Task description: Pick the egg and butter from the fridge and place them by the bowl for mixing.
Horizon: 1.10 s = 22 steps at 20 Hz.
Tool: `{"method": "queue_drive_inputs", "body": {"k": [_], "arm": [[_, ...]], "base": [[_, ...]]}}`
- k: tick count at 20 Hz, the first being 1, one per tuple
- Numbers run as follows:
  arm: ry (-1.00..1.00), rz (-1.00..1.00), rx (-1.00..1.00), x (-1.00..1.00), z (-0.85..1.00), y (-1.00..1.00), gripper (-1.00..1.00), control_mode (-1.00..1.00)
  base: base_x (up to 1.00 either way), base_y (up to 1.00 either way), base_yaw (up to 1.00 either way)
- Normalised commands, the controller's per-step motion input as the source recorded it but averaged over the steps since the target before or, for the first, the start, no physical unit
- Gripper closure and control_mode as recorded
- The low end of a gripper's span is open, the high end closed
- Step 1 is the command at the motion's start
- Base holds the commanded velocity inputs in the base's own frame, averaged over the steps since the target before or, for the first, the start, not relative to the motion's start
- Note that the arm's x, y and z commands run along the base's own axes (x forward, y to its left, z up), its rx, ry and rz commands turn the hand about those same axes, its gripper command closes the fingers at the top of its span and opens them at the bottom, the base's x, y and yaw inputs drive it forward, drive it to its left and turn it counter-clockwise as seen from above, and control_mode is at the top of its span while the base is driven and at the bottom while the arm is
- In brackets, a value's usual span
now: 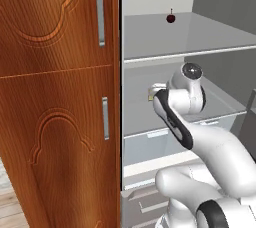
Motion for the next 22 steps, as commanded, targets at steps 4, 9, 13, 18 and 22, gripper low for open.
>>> {"method": "queue_drive_inputs", "body": {"k": [4,9,13,18,22], "arm": [[0.0,0.08,-0.1,0.32,-0.36,0.01,-1.0,-1.0],[0.0,0.09,-0.04,0.41,-0.15,-0.02,-1.0,-1.0],[0.0,0.08,0.0,0.43,-0.03,-0.05,-1.0,-1.0],[0.03,0.01,0.0,0.46,-0.07,-0.02,-1.0,-1.0],[0.03,0.0,0.0,0.44,-0.12,0.0,-1.0,-1.0]], "base": [[0.0,0.0,0.0],[0.0,0.0,0.0],[0.0,0.0,0.0],[0.0,0.0,0.0],[0.0,0.0,0.0]]}}
